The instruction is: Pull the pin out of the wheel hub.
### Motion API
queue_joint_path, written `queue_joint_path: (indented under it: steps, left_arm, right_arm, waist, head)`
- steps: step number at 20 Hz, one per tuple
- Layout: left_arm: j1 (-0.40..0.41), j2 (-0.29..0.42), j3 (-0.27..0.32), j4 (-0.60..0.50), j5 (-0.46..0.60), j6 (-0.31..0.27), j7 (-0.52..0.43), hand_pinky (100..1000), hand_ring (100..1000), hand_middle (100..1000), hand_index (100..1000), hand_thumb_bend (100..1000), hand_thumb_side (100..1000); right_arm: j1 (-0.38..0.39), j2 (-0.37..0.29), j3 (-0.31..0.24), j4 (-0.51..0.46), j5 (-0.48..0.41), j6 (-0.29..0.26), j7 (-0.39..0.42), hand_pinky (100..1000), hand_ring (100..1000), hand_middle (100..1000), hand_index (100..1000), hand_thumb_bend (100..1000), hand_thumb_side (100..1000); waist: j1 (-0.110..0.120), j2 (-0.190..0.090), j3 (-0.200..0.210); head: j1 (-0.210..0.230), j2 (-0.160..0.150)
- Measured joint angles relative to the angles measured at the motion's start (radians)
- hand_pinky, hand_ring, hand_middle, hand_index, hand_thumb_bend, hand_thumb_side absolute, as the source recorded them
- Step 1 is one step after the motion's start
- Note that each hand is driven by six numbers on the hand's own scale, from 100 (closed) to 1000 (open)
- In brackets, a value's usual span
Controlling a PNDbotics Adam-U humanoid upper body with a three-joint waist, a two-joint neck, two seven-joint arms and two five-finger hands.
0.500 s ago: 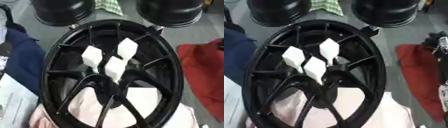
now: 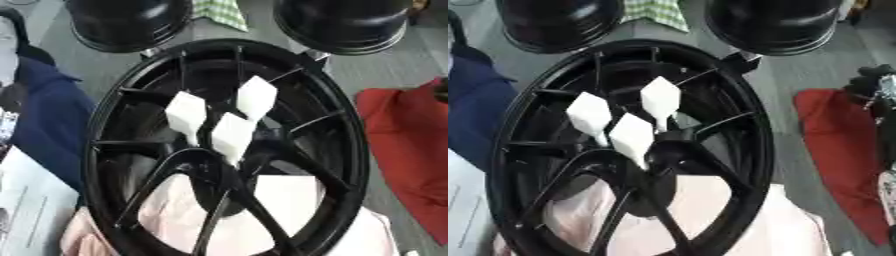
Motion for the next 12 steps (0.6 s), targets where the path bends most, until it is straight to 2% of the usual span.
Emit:
queue_joint_path:
  steps: [3, 12]
  left_arm:
    - [-0.01, 0.098, -0.013, 0.0, -0.007, 0.005, -0.019, 643, 646, 523, 692, 694, 466]
    - [-0.036, 0.498, -0.064, -0.003, -0.064, 0.015, -0.193, 680, 670, 550, 720, 676, 493]
  right_arm:
    - [0.008, -0.008, 0.0, 0.0, 0.001, -0.001, -0.001, 752, 680, 609, 720, 100, 758]
    - [0.031, -0.029, 0.0, 0.0, 0.008, -0.002, -0.003, 752, 680, 608, 720, 100, 764]
  waist:
    - [0.004, 0.0, -0.001]
    - [0.01, 0.009, 0.0]
  head:
    - [-0.015, 0.001]
    - [-0.036, 0.001]
